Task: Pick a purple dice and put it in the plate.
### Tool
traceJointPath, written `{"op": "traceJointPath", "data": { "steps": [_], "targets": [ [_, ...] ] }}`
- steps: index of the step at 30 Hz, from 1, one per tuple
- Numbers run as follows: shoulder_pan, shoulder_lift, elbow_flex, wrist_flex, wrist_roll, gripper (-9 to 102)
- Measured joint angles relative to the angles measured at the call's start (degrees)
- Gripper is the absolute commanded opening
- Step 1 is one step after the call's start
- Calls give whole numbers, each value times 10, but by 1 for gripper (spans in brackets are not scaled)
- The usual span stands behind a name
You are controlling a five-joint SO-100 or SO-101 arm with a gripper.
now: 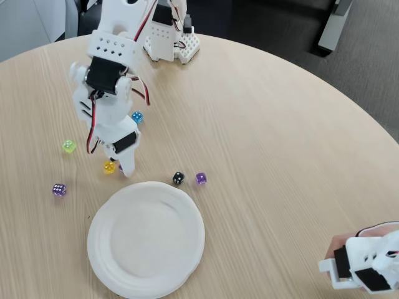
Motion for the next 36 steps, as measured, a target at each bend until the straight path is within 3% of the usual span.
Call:
{"op": "traceJointPath", "data": {
  "steps": [6, 13, 26, 36],
  "targets": [
    [0, 0, 0, 0, 0, 12],
    [0, 0, 0, 1, 4, 0],
    [0, -1, -15, 2, 46, 0],
    [3, 28, -157, 2, 29, 0]
  ]
}}
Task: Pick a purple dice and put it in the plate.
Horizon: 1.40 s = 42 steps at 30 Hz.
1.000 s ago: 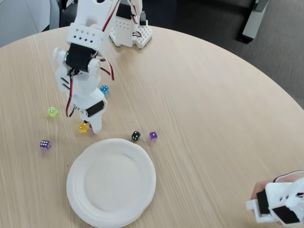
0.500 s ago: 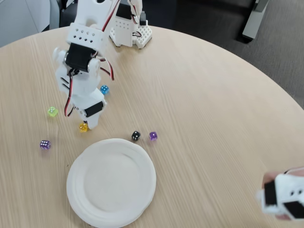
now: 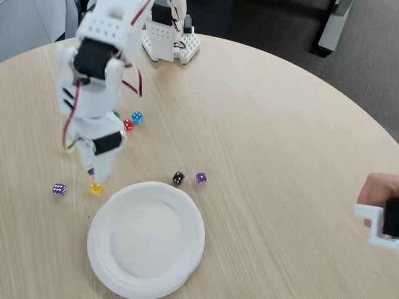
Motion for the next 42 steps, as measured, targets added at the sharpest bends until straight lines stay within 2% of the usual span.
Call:
{"op": "traceJointPath", "data": {
  "steps": [8, 15, 21, 32, 42],
  "targets": [
    [0, 53, -11, 35, 23, 0],
    [-100, 66, -11, 102, 60, 0],
    [-127, 67, -11, 104, 36, 0],
    [-125, 63, -11, -12, -90, 0],
    [-131, -15, -11, -23, -178, 0]
  ]
}}
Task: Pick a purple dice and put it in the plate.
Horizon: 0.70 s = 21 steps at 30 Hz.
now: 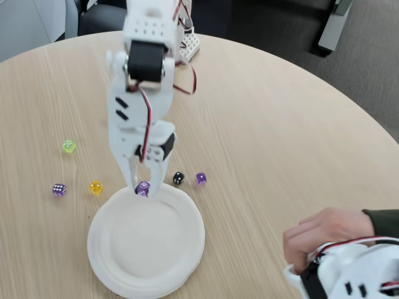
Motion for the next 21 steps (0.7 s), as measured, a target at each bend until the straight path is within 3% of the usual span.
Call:
{"op": "traceJointPath", "data": {
  "steps": [6, 11, 17, 21],
  "targets": [
    [5, -60, 0, 0, -33, 2],
    [7, -74, 0, 0, -39, 18],
    [4, -74, 0, 0, -11, 0],
    [6, -64, 0, 4, 52, 0]
  ]
}}
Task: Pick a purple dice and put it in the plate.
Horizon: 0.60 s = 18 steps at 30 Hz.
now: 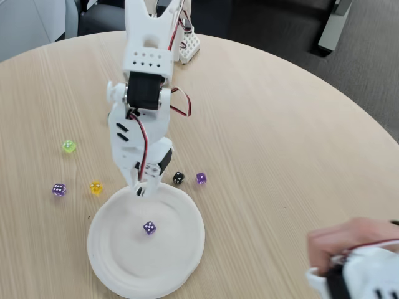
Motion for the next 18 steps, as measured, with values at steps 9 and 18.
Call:
{"op": "traceJointPath", "data": {
  "steps": [9, 18],
  "targets": [
    [-4, 214, 0, 161, 100, 0],
    [-4, 445, 47, 291, 65, 0]
  ]
}}
